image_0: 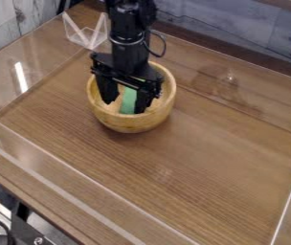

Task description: Move green stick from inside the wooden bowl to the table next to it

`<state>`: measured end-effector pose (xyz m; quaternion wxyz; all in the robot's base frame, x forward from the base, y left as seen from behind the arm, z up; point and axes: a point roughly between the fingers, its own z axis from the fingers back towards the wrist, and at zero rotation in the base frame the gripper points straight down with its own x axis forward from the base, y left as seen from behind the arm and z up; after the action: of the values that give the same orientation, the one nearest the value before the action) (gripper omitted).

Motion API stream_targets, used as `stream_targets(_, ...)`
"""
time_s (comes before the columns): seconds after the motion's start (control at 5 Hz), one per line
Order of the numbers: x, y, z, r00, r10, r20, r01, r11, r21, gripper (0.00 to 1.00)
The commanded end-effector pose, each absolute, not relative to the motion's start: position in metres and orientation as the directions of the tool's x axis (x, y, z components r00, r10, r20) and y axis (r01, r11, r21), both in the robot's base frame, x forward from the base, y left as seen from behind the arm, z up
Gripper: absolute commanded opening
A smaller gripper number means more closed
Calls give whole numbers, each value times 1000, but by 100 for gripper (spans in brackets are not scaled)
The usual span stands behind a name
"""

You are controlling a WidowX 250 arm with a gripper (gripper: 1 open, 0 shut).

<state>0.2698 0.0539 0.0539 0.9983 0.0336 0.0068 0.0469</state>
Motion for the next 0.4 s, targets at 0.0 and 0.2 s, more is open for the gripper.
stream_targets(0.0,276,56,60,995,92,26,-94,992,82,100)
stream_targets(0.2,277,58,58,995,96,28,-98,991,89,100)
